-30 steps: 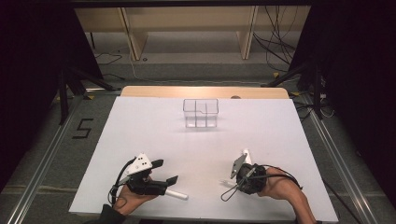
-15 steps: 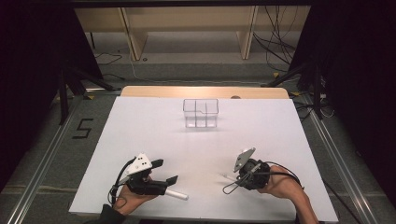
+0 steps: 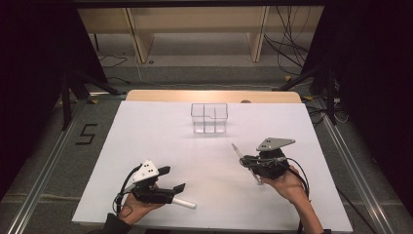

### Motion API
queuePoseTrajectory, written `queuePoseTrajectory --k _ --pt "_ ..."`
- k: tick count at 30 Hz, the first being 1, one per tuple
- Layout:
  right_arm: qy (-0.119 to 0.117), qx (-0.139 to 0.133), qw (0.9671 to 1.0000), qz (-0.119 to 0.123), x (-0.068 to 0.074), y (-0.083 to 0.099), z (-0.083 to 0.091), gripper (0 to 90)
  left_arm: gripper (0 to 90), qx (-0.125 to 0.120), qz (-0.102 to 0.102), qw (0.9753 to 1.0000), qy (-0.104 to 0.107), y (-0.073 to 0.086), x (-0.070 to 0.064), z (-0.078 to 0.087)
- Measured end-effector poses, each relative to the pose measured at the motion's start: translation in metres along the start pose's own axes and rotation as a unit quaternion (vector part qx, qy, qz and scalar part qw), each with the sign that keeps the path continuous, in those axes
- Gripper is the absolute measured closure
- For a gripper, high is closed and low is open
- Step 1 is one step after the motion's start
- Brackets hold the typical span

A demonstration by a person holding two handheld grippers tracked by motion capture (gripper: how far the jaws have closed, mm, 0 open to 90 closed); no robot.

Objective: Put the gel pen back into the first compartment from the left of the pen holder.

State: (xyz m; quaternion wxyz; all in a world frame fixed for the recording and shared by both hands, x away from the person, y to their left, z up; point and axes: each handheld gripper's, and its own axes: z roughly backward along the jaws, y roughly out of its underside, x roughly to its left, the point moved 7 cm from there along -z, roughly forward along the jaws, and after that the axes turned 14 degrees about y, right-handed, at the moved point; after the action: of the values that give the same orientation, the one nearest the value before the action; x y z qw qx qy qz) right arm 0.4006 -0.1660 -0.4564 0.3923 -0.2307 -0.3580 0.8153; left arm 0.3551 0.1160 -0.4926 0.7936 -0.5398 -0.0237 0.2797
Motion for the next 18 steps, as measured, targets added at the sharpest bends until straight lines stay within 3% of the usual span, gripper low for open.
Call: queuePoseTrajectory --k 8,18 --pt "0.004 -0.056 0.9965 -0.061 -0.002 -0.025 -0.004 79.8 16.2 0.001 0.003 1.0 0.0 0.001 0.001 0.0" --pt "0.004 -0.09 0.9913 -0.096 -0.001 -0.049 -0.018 79.7 16.3 0.004 -0.001 1.0 0.001 0.001 0.0 -0.001"
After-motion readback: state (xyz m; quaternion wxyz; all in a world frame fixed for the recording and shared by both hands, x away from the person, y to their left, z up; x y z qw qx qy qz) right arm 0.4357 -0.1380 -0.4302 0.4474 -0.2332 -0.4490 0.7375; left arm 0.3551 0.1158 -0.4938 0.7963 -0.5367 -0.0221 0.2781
